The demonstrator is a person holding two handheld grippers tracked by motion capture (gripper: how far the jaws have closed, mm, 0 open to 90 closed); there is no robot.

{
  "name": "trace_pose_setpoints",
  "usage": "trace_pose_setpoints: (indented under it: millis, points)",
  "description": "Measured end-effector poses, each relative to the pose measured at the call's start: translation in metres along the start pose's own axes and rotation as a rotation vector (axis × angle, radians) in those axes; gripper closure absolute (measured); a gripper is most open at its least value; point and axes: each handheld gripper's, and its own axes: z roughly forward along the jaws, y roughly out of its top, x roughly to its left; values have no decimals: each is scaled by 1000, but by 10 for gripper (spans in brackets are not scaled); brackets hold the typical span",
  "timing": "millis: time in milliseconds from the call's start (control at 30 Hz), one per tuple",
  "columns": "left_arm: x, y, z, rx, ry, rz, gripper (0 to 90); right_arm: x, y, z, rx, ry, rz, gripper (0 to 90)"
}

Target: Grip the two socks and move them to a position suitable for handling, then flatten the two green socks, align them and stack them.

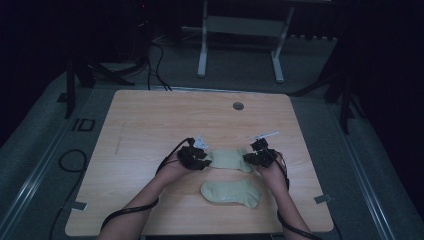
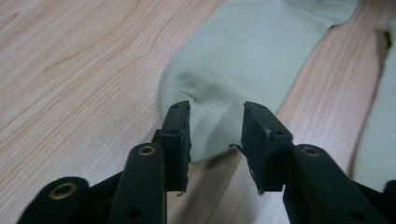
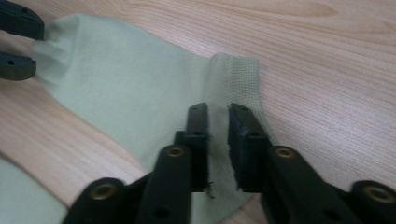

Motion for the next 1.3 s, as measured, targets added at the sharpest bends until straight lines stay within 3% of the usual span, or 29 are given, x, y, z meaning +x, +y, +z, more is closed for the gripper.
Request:
trace_pose_setpoints:
  millis: [167, 300, 367, 500, 600, 867, 933, 1100, 1200, 1300]
  points:
    - [-2, 1, -15, -2, -5, -59, 543, 4, 3, -13, -16, 26, -34, 642]
    - [-9, 0, -30, -18, -6, -78, 457, 8, 3, -26, -35, 41, -64, 556]
    - [-15, -1, -39, -23, -15, -101, 438, 9, 2, -30, -36, 43, -70, 554]
    - [-27, -5, -51, -25, 3, -108, 437, 14, -9, -50, -65, 54, -97, 546]
    - [-36, -9, -56, -17, -26, -122, 438, 16, -18, -60, -75, 58, -113, 547]
    - [-61, -22, -51, 27, -83, -118, 438, 18, -48, -65, -40, 75, -140, 553]
    - [-63, -24, -49, 37, -83, -116, 438, 19, -52, -64, -33, 75, -137, 557]
    - [-70, -32, -40, 73, -34, -96, 441, 23, -74, -55, 12, 67, -140, 541]
    - [-69, -36, -38, 75, -34, -104, 476, 27, -84, -51, 47, 52, -141, 558]
    - [-69, -38, -35, 88, -46, -87, 512, 31, -92, -47, 56, 36, -150, 603]
